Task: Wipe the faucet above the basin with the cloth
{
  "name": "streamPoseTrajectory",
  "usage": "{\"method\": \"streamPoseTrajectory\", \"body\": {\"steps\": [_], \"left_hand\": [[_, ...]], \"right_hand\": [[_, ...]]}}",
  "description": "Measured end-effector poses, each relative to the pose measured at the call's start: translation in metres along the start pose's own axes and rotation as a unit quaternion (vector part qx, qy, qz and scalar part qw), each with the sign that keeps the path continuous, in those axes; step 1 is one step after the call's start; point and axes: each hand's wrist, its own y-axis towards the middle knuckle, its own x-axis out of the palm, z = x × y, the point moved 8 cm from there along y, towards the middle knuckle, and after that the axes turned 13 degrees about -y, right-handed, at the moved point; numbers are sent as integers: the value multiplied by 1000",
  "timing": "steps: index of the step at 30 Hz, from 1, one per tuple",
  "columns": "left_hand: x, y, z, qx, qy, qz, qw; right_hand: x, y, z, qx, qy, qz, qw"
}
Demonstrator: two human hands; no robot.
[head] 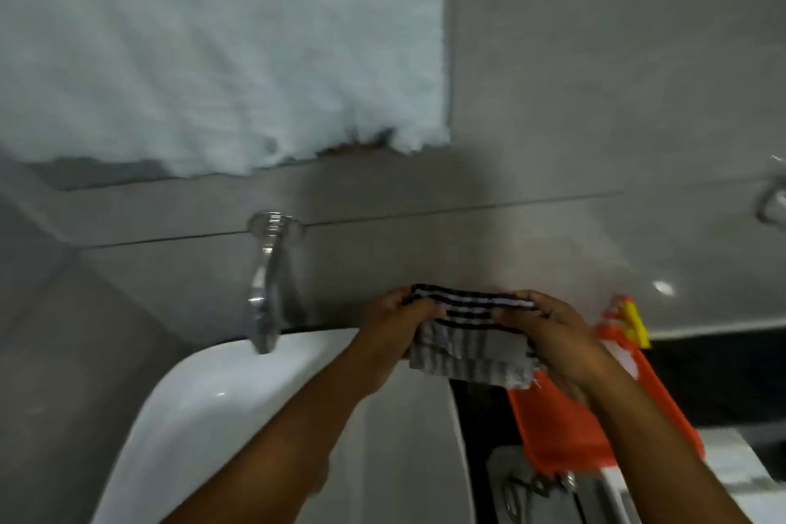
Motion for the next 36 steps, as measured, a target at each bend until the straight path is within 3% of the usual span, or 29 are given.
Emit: {"method": "streamPoseTrajectory", "body": {"steps": [4, 6, 12, 14, 15, 17, 18, 20, 21, 22, 25, 27, 29, 31, 33, 34, 35, 36], "left_hand": [[-91, -59, 59, 37, -86, 36, 995], [-132, -79, 88, 62, -100, 60, 991], [-211, -83, 165, 179, -33, 169, 969], [-220, -76, 177, 189, 56, 227, 954], [-222, -74, 181, 192, 166, 279, 926], [-211, -78, 187, 205, 359, 369, 833], [-199, -77, 185, 221, 382, 365, 820], [-176, -58, 174, 223, 360, 292, 858], [-168, -47, 169, 210, 333, 257, 883], [-165, -37, 164, 187, 283, 232, 911], [-170, -11, 141, 69, -28, 133, 988], [-168, -9, 121, -42, -202, 43, 978], [-172, -9, 108, -97, -277, 5, 956], [-170, -5, 108, -100, -245, -8, 964], [-175, 3, 122, -17, -24, 90, 996], [-174, 4, 135, 47, 145, 162, 975], [-168, -1, 147, 92, 304, 229, 920], [-161, -6, 152, 114, 395, 270, 871]], "right_hand": [[108, -9, -76, -20, 56, -163, 985], [151, -6, -104, -40, 39, -175, 983], [221, 37, -159, -76, -33, -63, 995], [229, 52, -164, -78, -56, -24, 995], [232, 59, -163, -78, -66, -2, 995], [234, 66, -158, -80, -92, 39, 992], [232, 68, -153, -84, -97, 58, 990], [219, 63, -149, -123, -96, 106, 982], [206, 54, -152, -182, -133, 153, 962], [194, 43, -158, -260, -215, 209, 918], [178, 28, -156, -425, -483, 312, 698], [175, 43, -142, -453, -579, 300, 608], [174, 61, -128, -464, -635, 295, 542], [173, 75, -120, -479, -658, 309, 492], [173, 83, -116, -494, -659, 344, 451], [173, 87, -115, -499, -655, 360, 438], [174, 89, -115, -506, -649, 372, 430], [175, 91, -113, -513, -643, 375, 426]]}}
